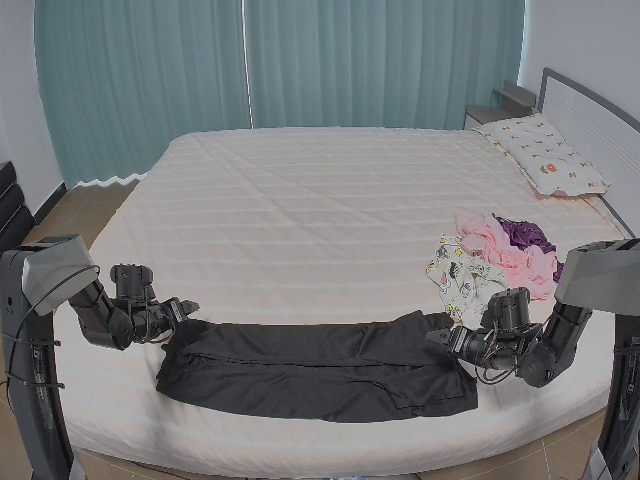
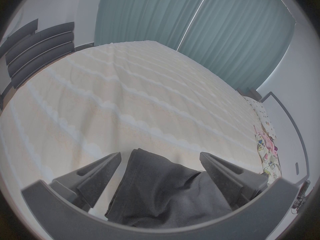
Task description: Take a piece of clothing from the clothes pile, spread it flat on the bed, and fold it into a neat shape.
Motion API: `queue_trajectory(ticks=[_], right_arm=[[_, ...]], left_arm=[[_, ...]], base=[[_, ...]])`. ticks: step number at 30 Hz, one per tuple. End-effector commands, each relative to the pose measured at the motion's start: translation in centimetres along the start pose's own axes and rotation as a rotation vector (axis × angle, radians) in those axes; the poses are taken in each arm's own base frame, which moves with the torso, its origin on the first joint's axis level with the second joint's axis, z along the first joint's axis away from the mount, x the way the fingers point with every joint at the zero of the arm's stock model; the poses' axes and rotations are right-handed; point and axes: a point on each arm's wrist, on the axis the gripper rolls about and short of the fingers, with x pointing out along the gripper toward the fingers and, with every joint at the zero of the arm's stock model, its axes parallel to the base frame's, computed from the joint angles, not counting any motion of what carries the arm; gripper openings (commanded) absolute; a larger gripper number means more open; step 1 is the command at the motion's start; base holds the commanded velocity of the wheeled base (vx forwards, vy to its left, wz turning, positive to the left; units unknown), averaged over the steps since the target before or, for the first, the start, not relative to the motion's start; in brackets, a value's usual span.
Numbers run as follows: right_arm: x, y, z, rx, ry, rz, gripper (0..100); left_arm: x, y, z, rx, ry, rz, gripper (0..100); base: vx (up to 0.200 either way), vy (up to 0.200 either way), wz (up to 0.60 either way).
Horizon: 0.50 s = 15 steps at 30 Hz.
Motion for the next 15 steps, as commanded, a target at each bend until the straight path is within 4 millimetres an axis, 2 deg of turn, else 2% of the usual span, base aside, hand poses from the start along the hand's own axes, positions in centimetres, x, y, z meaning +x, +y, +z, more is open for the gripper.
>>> queue_trajectory(ticks=[1, 5, 6, 15], right_arm=[[0.0, 0.0, -0.1, -0.001, 0.003, 0.000, 100], [0.1, 0.0, 0.0, -0.001, 0.003, 0.004, 100], [0.2, 0.0, -0.1, 0.000, 0.005, 0.001, 100], [0.3, -0.2, -0.2, 0.001, 0.010, -0.003, 100]], left_arm=[[1.0, 0.3, -0.5, -0.001, 0.014, 0.006, 100], [1.6, 0.6, -1.0, -0.001, 0.034, 0.016, 100], [1.7, 0.6, -1.0, -0.002, 0.040, 0.028, 0], [2.5, 1.0, -0.1, -0.017, -0.010, 0.107, 0]], base=[[0.000, 0.000, 0.00], [0.000, 0.000, 0.00], [0.000, 0.000, 0.00], [0.000, 0.000, 0.00]])
